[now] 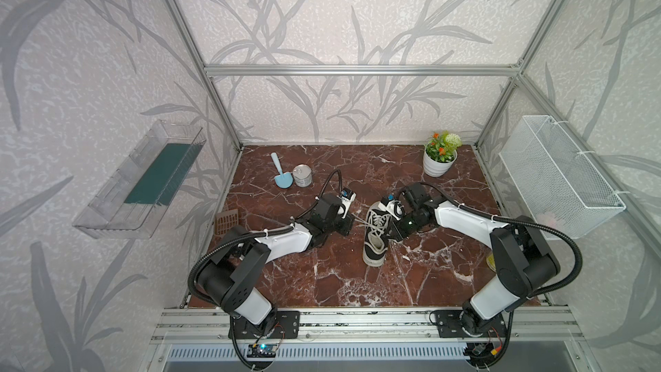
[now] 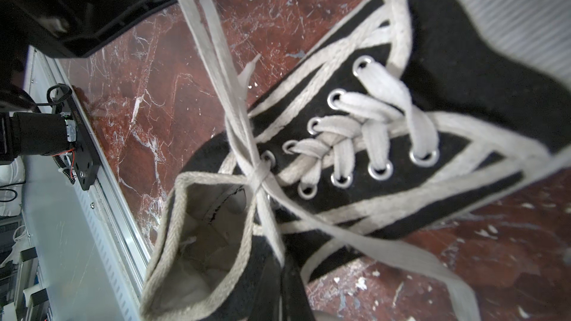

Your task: Tie the shoes

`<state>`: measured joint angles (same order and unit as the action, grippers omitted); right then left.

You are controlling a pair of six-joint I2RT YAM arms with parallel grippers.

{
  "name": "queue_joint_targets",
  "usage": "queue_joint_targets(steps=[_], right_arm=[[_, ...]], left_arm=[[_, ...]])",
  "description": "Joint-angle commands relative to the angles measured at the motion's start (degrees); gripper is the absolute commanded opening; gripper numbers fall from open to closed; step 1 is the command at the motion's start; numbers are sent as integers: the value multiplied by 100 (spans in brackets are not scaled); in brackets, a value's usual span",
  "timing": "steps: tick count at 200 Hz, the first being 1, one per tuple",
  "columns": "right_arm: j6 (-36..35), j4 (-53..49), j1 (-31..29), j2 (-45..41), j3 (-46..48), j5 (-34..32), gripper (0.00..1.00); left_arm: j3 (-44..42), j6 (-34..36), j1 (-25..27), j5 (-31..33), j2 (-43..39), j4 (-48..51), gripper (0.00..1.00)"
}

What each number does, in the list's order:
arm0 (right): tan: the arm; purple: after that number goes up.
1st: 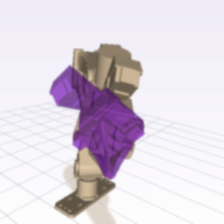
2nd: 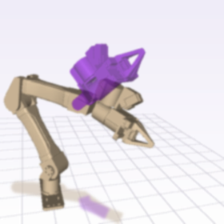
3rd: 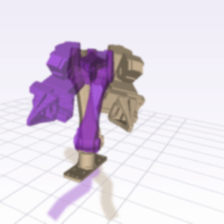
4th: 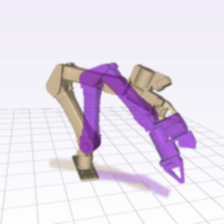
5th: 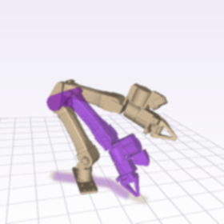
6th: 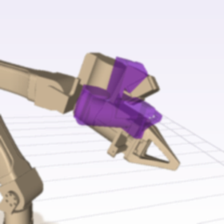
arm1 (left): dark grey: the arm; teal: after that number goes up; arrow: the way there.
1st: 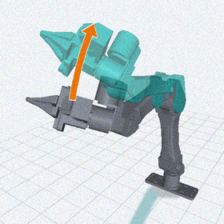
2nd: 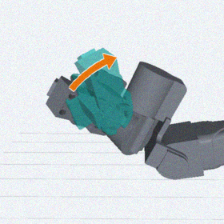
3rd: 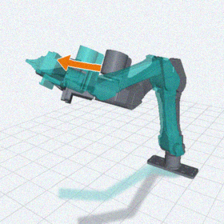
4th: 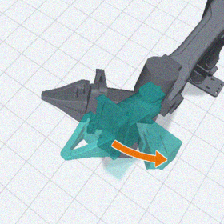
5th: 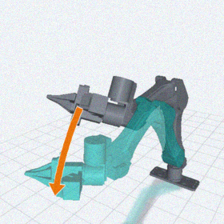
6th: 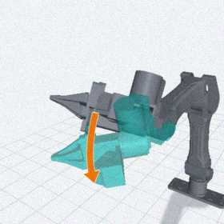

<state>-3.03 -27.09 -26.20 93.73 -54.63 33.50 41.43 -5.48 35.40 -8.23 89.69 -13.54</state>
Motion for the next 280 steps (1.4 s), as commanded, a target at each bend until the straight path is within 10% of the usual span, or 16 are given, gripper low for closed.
queue_joint_targets(steps=[1,122,169,212,252,280], right_arm=[[-34,-297,0,-8,-12,-115,0],[117,-266,14,-122,-17,32,1],[328,-234,96,-426,-19,148,48],[334,-557,268,-794,-55,31,55],[268,-730,402,-1134,40,-79,58],[300,-785,413,-1327,108,-167,60]], left_arm=[[233,471,15,711,-186,436,0],[369,516,74,626,-201,901,0],[-2,210,65,706,-545,553,38],[-234,266,46,864,-865,935,46],[-668,294,21,577,-1247,704,98],[-872,311,-46,-45,-1455,492,99]])
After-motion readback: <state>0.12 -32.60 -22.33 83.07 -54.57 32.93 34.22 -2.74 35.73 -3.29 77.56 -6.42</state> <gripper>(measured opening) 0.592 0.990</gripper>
